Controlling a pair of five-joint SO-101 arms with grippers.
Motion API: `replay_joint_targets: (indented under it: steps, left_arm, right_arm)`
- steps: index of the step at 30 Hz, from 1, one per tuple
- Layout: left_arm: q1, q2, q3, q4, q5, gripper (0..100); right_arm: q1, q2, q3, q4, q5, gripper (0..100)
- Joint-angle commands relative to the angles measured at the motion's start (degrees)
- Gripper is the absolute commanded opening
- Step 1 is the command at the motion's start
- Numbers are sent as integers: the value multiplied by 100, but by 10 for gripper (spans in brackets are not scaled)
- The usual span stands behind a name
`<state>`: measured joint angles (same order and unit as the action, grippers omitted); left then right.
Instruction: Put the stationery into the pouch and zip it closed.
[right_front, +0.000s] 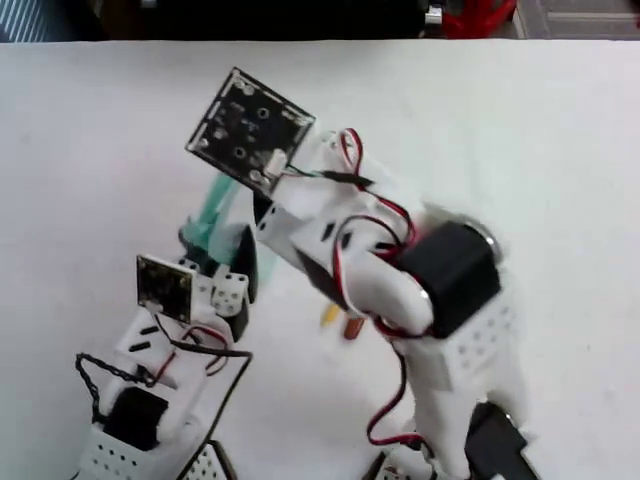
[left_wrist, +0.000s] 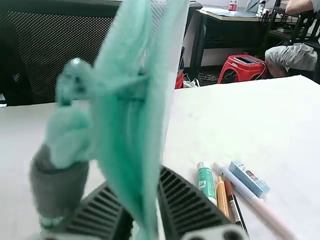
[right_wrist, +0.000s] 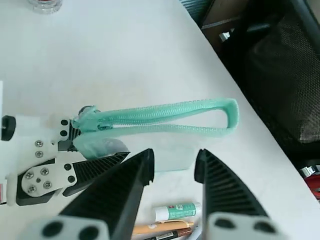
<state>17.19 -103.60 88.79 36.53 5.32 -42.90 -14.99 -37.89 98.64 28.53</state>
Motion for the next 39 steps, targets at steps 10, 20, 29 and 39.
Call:
replay_joint_targets:
  steps: [10, 20, 29, 39]
  left_arm:
    - [207, -84, -1697, 1846, 44, 24]
    - [523, -75, -1266, 1705, -281, 24]
    - [312, 391, -1345, 1662, -563, 23]
    - [84, 2738, -1837, 932, -545, 23]
  right_arm:
    - [2097, -593, 211, -13, -738, 123]
    - [3204, 1508, 1407, -92, -466, 120]
    - [3978, 3389, 1407, -1165, -62, 124]
    - [3943, 4400, 1398, -1349, 44, 123]
